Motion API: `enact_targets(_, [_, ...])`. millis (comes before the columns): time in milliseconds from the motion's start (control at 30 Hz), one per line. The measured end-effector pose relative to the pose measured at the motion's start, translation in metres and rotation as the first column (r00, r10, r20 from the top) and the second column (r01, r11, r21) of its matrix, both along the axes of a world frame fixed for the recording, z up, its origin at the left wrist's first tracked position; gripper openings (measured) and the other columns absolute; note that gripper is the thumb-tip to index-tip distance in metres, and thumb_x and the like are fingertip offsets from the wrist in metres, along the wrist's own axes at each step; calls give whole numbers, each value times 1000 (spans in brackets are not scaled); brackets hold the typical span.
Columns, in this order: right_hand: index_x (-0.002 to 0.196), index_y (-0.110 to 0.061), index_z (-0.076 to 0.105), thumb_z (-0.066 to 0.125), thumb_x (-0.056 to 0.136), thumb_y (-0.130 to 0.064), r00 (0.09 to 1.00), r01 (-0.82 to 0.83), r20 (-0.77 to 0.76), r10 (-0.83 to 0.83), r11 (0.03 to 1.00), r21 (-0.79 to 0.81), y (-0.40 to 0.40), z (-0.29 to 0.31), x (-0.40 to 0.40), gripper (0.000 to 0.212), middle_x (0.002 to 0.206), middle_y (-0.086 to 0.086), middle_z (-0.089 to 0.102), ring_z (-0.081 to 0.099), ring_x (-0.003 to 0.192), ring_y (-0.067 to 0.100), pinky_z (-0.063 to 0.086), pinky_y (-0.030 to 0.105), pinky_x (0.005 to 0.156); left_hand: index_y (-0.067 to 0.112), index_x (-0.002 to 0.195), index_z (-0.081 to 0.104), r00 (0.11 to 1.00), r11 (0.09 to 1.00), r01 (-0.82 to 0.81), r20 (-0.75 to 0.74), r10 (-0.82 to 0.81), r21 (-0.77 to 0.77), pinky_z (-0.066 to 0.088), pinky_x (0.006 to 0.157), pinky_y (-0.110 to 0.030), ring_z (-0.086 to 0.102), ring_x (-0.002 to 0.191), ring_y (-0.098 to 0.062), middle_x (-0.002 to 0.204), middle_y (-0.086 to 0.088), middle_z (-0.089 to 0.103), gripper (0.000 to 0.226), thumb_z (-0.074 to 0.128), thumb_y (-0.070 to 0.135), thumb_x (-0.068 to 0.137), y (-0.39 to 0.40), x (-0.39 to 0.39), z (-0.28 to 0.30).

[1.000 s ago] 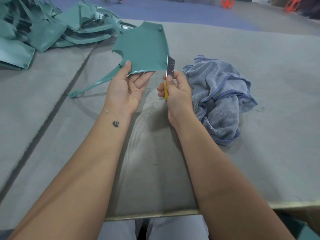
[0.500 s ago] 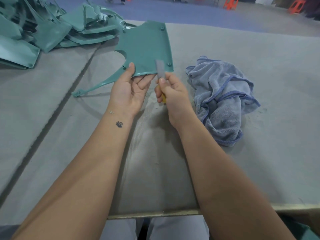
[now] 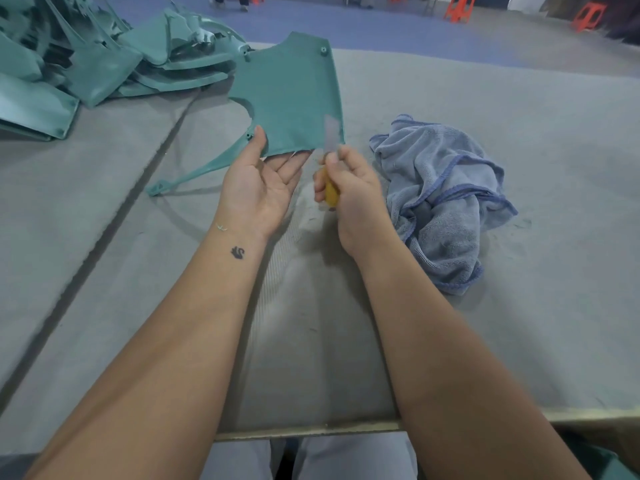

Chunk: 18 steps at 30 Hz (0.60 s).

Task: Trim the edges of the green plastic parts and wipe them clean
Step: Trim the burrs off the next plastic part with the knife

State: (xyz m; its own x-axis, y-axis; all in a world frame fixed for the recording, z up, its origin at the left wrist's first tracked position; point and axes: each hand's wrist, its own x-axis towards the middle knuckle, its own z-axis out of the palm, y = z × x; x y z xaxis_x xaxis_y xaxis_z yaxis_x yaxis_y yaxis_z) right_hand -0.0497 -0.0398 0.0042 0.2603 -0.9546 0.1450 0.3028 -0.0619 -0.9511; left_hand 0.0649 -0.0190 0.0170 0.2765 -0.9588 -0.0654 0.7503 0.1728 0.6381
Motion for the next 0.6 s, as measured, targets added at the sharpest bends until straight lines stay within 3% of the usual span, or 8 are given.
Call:
enact_targets(67, [85, -15, 54, 43, 101, -12, 986, 35, 160, -51, 994, 103, -5, 3, -5, 20, 75, 6, 58, 52, 55, 13, 43, 21, 59, 18, 114, 59, 996, 999, 42, 80, -44, 29, 40, 101, -39, 63, 115, -24, 108, -12, 70, 33, 34, 36, 103, 2, 3, 0])
enact_targets(200, [86, -16, 53, 43, 102, -14, 978, 71, 185, -96, 988, 137, -10, 3, -6, 19, 86, 0, 58, 56, 57, 17, 40, 25, 61, 21, 111, 59, 981, 990, 116, 146, -127, 84, 29, 109, -48, 59, 121, -23, 116, -11, 69, 34, 32, 35, 97, 5, 8, -2])
enact_targets(300, [85, -15, 53, 41, 102, -13, 975, 163, 129, -180, 977, 135, -13, 3, -7, 21, 80, 1, 59, 52, 53, 14, 37, 27, 61, 12, 118, 57, 982, 981, 167, 72, -174, 96, 43, 102, -50, 64, 113, -30, 125, -14, 65, 45, 39, 43, 92, 8, 16, -4])
enact_targets(367, [86, -15, 52, 40, 103, -14, 970, 183, 133, -203, 972, 148, -13, 4, -8, 21, 80, 5, 60, 52, 53, 14, 38, 27, 59, 9, 120, 51, 989, 989, 128, -80, -122, 81, 55, 87, -46, 70, 101, -31, 114, -20, 69, 42, 43, 41, 94, 10, 19, -6])
enact_targets(467, [89, -15, 53, 42, 102, -15, 964, 188, 162, -213, 970, 154, -12, 4, -8, 17, 80, 7, 62, 55, 57, 16, 39, 28, 58, 4, 101, 55, 963, 996, -35, -265, 57, 85, 61, 69, -39, 74, 84, -26, 92, -20, 73, 17, 40, 11, 99, 11, 21, -7])
enact_targets(533, [90, -16, 55, 44, 102, -16, 967, 196, 138, -214, 971, 135, -10, 4, -7, 16, 78, 5, 63, 57, 58, 16, 41, 29, 59, 11, 92, 61, 953, 989, -107, -274, 132, 104, 61, 67, -39, 73, 85, -25, 89, -16, 72, 25, 39, 0, 96, 10, 24, -7])
enact_targets(600, [88, -16, 55, 44, 102, -15, 967, 202, 133, -218, 971, 124, -10, 3, -7, 17, 78, 6, 64, 56, 58, 16, 41, 30, 60, 20, 94, 65, 971, 982, -135, -177, 158, 134, 60, 74, -39, 68, 93, -25, 96, -12, 66, 25, 48, 2, 93, 9, 27, -6])
